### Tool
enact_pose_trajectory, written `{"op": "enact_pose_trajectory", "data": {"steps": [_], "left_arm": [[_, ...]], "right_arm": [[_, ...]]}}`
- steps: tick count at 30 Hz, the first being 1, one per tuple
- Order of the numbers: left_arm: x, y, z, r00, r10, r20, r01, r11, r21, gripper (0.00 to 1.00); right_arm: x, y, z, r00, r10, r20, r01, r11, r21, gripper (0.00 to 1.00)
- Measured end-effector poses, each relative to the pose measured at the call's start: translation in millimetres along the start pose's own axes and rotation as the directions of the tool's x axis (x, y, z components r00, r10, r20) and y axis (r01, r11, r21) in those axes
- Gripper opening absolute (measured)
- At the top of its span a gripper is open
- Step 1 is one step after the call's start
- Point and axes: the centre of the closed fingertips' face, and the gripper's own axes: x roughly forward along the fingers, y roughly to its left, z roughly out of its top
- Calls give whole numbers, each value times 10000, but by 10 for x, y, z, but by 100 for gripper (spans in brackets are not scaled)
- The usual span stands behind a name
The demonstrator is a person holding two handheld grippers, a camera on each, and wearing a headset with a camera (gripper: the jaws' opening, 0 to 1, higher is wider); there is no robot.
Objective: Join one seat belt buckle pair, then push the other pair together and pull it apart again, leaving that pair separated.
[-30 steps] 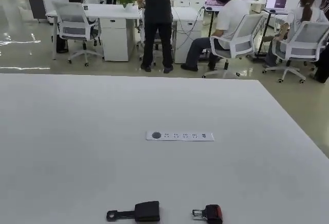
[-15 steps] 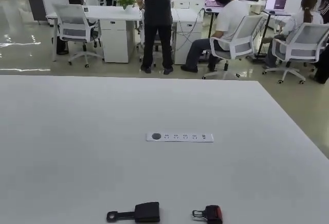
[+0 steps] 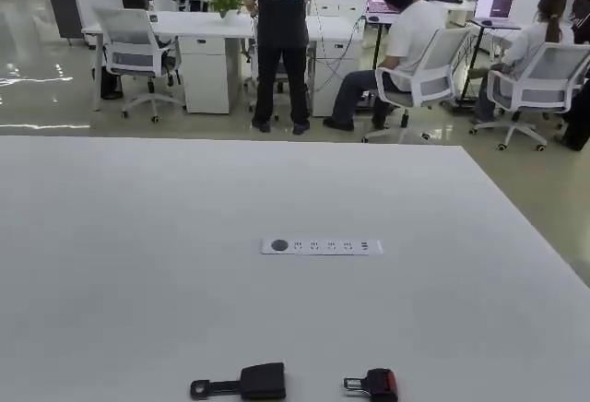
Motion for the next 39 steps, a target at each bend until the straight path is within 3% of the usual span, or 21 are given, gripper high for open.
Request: {"op": "enact_pose_trajectory", "data": {"steps": [9, 15, 39], "left_arm": [[2, -7, -4, 10000, -46, -21, 46, 10000, 55, 100], [5, 67, -24, 10000, -36, -22, 36, 10000, 90, 100], [9, 10, -17, 10000, -40, 3, 39, 10000, 58, 100]], "right_arm": [[-21, -25, 12, 9999, -64, 101, 63, 9999, 87, 97], [-21, -39, 22, 9999, -47, 99, 46, 9999, 92, 97], [5, -31, 14, 9999, 12, 129, -13, 9999, 108, 97]]}}
